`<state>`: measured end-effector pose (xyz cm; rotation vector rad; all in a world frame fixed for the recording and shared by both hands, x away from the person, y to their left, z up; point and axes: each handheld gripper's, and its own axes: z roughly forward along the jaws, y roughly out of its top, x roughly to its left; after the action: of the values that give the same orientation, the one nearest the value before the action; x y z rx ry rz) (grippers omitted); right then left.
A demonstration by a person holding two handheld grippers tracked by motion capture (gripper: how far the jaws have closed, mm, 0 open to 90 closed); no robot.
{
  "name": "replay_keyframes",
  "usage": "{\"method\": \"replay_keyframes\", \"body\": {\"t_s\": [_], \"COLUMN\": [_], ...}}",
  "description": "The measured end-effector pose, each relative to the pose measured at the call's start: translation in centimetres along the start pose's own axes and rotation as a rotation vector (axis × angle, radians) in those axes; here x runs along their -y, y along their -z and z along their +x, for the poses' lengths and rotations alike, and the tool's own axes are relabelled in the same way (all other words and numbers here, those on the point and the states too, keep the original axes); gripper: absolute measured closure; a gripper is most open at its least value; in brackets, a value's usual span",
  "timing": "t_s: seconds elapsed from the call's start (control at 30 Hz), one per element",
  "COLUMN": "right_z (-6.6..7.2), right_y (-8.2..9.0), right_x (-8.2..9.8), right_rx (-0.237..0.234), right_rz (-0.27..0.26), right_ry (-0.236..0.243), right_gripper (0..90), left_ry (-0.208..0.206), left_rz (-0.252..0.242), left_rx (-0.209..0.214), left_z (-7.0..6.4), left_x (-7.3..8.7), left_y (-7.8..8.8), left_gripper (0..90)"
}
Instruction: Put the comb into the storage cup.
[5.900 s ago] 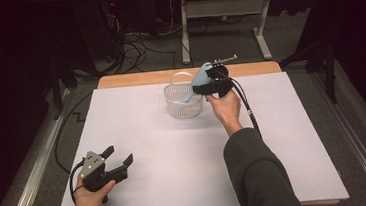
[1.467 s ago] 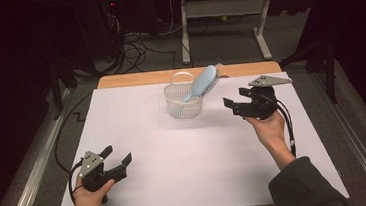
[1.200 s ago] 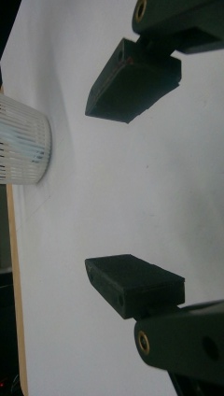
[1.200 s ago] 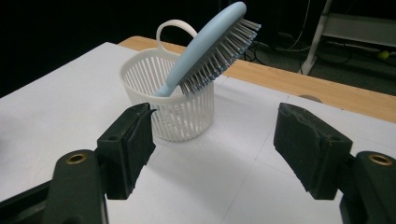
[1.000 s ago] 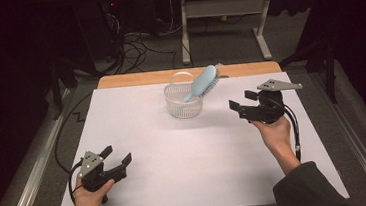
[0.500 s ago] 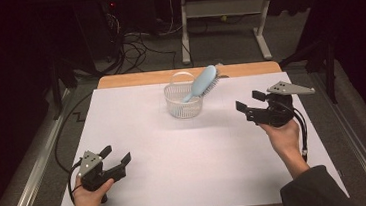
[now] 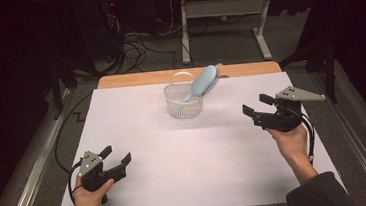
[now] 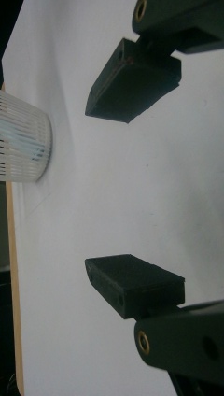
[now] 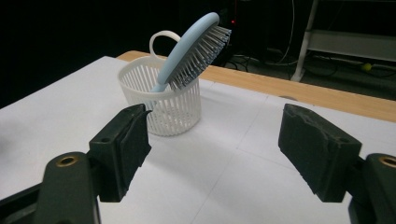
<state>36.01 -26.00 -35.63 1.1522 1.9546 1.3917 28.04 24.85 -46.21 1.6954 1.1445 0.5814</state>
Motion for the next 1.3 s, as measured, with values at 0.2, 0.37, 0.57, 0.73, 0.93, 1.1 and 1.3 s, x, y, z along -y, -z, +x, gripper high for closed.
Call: {"method": "replay_keyframes", "body": {"t_s": [0.2, 0.37, 0.57, 0.73, 0.93, 1.1, 1.3], "right_z": [-0.6, -0.7, -0.9, -1.1, -1.2, -1.3, -1.7], "right_y": [0.7, 1.2, 1.6, 2.1, 2.7, 3.2, 3.7], "right_x": [0.4, 0.5, 0.8, 0.8, 1.2, 1.5, 2.0], "right_rx": [0.013, 0.013, 0.023, 0.025, 0.031, 0.037, 0.044], "right_rz": [-0.005, -0.005, -0.004, -0.020, -0.027, -0.032, -0.042], "right_ry": [-0.008, -0.007, -0.003, -0.006, -0.010, -0.008, -0.022], "right_gripper": [25.1, 25.1, 25.1, 25.1, 25.1, 24.7, 24.5], "left_ry": [-0.010, -0.009, -0.011, -0.010, -0.014, -0.016, -0.014], "left_rz": [0.004, 0.001, 0.000, 0.000, -0.006, 0.001, 0.000], "left_rx": [0.000, 0.002, 0.003, 0.003, -0.003, 0.000, -0.002], "left_z": [-0.1, -0.2, -0.2, -0.2, -0.2, -0.2, -0.2], "left_x": [0.0, 0.0, 0.0, 0.0, 0.0, 0.0, 0.0], "left_y": [-0.1, -0.1, 0.0, -0.1, 0.2, 0.1, 0.1], "left_gripper": [24.3, 24.3, 24.3, 24.3, 24.0, 24.0, 24.0]}}
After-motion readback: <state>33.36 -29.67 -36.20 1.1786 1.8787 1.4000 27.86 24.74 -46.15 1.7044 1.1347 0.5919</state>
